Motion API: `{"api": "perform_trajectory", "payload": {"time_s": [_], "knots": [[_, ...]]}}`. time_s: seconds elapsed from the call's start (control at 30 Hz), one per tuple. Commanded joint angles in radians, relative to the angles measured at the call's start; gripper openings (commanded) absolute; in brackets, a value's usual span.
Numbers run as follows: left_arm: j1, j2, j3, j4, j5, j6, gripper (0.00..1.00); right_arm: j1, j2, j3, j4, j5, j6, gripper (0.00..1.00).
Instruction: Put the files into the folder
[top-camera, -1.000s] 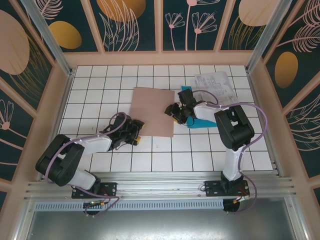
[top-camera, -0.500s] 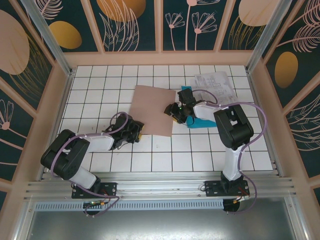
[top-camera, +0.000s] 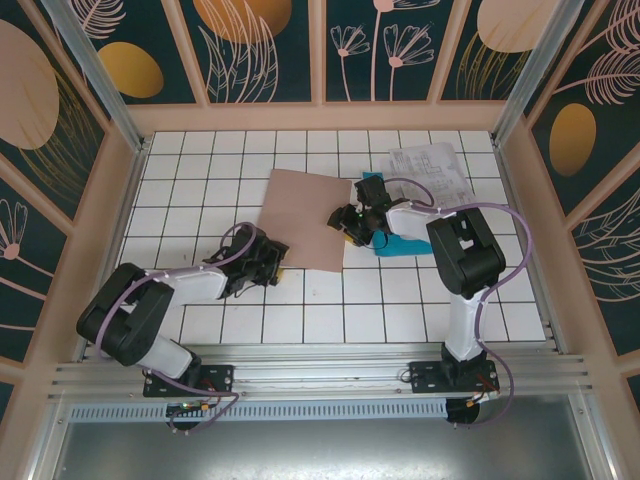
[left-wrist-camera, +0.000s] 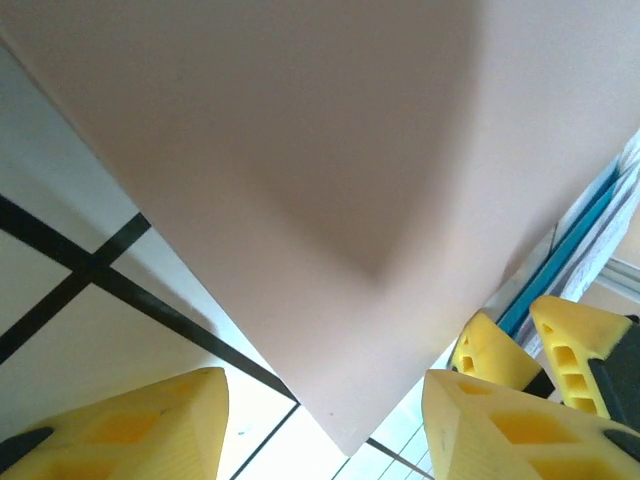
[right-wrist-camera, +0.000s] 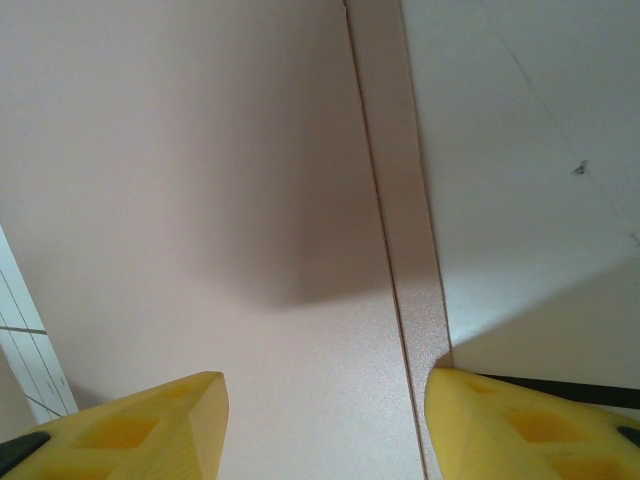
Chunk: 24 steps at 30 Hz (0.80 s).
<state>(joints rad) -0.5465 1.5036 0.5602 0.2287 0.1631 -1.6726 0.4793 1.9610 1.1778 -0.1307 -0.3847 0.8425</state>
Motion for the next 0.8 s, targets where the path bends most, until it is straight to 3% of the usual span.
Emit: {"api": "perform_trajectory", "payload": {"time_s": [0.0, 0.13, 0.47, 0.77], "knots": [[-0.004, -0.030, -0.004, -0.037, -0.040, -0.005, 0.54, -0.005, 0.054, -0.017, -0.084, 0.028, -0.022, 0.57], [-0.005, 0.015, -0.002, 0.036, -0.038, 0.001, 0.52, -0.004, 0.057, -0.019, -0.083, 0.026, -0.022, 0.57], [-0.005, 0.058, 0.009, 0.030, -0.037, 0.010, 0.51, -0.005, 0.058, -0.017, -0.087, 0.024, -0.025, 0.57], [-0.004, 0.034, 0.035, -0.014, -0.054, 0.011, 0.41, -0.006, 0.067, -0.013, -0.089, 0.024, -0.027, 0.57]]}}
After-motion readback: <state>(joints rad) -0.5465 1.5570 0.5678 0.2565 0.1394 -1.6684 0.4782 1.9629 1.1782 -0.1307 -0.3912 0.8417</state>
